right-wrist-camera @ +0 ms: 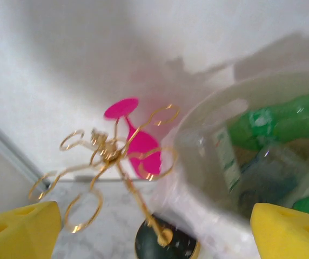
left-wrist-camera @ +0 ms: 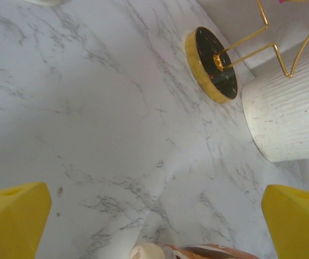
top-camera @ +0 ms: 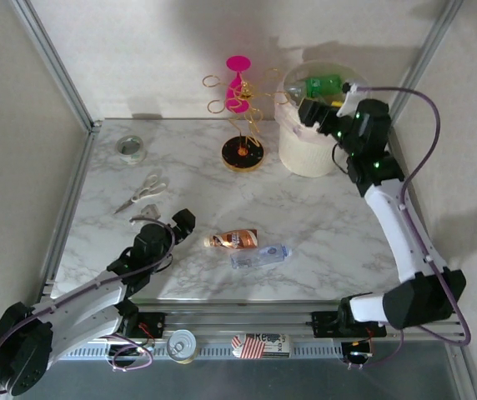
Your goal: Put the plastic bottles in the bin
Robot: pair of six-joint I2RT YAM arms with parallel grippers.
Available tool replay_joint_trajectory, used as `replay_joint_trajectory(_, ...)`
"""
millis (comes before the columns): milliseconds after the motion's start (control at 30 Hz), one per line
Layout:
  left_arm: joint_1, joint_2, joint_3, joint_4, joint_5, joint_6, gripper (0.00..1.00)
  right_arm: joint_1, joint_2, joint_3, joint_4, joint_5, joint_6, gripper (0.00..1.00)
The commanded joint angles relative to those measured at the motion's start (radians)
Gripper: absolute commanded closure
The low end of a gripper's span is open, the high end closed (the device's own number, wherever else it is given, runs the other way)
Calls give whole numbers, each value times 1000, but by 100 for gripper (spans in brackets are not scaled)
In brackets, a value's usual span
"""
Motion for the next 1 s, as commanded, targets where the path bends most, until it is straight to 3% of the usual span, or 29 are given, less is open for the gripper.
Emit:
replay_joint_trajectory(0,6,40,68,37,81,54,0,39,-85,-133,19,-13,5,7)
replay_joint_trajectory(133,-6,91,122,9,164,107,0,86,-187,-306,52,-82,52,4)
replay_joint_trajectory(300,-67,132,192,-159,209,221,0,138,-251,-486,63,-122,114,1)
replay_joint_trajectory(600,-209,234,299,-372,99,380,0,157,-306,-719,171,-128,248,1)
replay_joint_trajectory(967,-328,441,458,-409,-38,583,0,157,-277,-695,188,-106,245,1)
